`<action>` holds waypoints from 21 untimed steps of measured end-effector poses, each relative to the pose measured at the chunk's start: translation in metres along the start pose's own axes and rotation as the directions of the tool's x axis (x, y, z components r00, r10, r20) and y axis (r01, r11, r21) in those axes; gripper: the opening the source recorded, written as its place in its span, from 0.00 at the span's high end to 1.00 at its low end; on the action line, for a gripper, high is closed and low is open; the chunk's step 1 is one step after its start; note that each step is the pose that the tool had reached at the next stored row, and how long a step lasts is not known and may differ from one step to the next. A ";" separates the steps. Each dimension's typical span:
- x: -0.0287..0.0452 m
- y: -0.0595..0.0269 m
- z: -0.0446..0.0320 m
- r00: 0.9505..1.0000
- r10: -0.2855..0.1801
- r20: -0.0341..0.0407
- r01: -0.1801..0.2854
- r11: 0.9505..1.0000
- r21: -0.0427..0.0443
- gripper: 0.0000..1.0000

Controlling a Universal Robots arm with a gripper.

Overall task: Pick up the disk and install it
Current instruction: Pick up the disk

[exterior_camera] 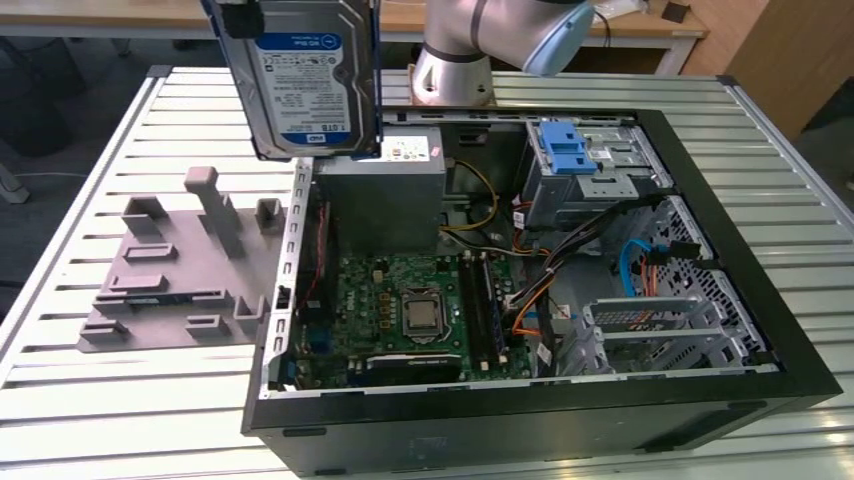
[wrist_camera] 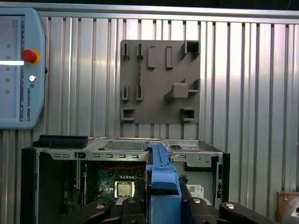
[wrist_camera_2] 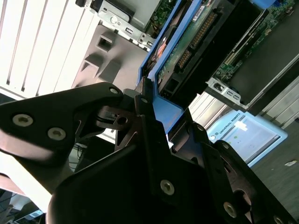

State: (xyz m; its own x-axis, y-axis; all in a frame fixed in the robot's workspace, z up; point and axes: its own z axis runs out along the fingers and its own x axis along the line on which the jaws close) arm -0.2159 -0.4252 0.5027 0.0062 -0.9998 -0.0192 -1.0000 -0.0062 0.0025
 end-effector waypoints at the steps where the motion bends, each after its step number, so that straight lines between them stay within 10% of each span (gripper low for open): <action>1: 0.0000 -0.0012 0.0001 1.000 0.000 0.000 0.000 1.000 0.000 0.64; 21: 0.0003 -0.0202 0.0014 1.000 0.000 0.000 0.000 1.000 0.000 0.64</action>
State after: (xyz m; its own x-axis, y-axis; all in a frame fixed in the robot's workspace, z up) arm -0.1958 -0.4254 0.5013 0.0062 -0.9998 -0.0192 -1.0000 -0.0062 0.0025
